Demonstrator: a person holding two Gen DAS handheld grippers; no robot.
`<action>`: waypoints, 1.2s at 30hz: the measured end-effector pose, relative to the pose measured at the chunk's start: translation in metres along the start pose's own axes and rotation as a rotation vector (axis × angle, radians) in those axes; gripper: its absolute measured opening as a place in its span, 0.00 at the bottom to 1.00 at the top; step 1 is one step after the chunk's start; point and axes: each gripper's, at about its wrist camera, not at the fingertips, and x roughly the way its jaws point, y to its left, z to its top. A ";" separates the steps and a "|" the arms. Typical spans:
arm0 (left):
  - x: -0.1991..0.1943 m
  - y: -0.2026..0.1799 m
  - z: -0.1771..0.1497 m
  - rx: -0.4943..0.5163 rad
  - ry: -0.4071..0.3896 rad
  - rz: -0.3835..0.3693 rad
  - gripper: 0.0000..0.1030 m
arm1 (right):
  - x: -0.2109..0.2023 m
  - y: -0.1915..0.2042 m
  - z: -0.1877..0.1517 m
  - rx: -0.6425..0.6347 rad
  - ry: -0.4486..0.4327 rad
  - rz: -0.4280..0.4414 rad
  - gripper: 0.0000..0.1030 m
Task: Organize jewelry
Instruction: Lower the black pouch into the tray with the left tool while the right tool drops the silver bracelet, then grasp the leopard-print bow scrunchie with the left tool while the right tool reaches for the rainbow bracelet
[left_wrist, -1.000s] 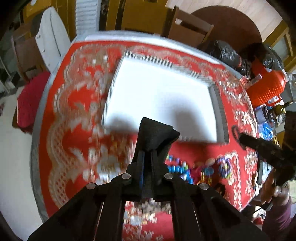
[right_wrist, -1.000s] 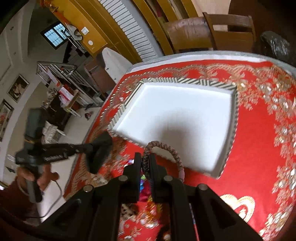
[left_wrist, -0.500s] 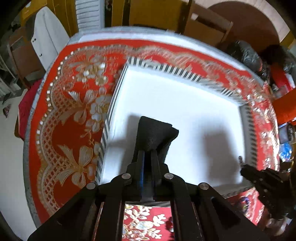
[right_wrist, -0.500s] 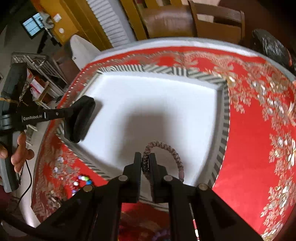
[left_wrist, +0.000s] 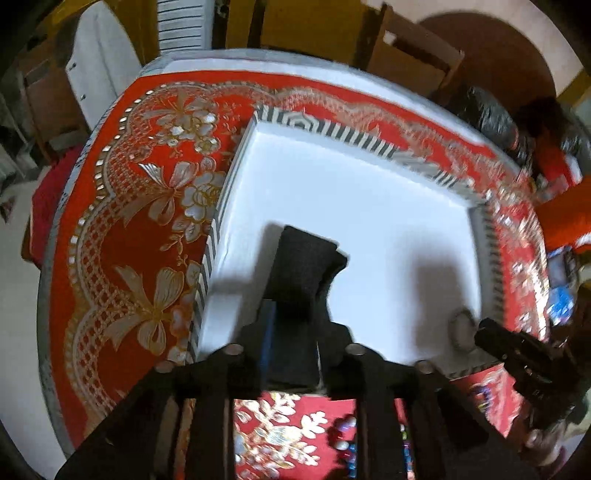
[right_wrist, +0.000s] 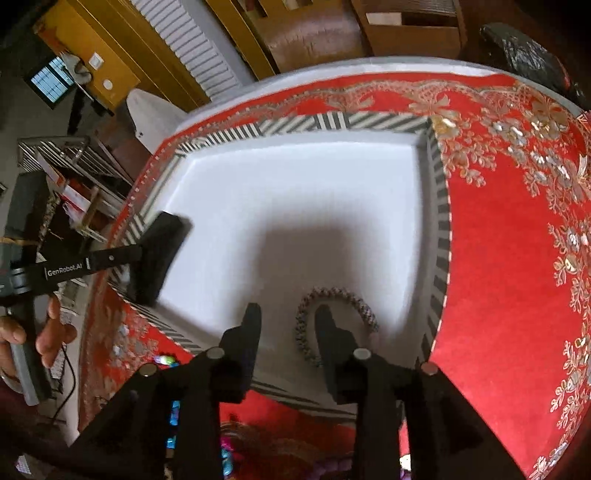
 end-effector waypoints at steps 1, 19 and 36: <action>-0.009 0.001 -0.002 -0.012 -0.021 -0.012 0.10 | -0.007 0.003 0.000 -0.005 -0.009 -0.001 0.32; -0.070 -0.036 -0.102 0.035 -0.044 0.068 0.10 | -0.111 0.012 -0.062 -0.034 -0.111 0.037 0.51; -0.084 -0.043 -0.186 -0.013 -0.013 0.073 0.10 | -0.149 -0.016 -0.134 -0.043 -0.078 -0.009 0.53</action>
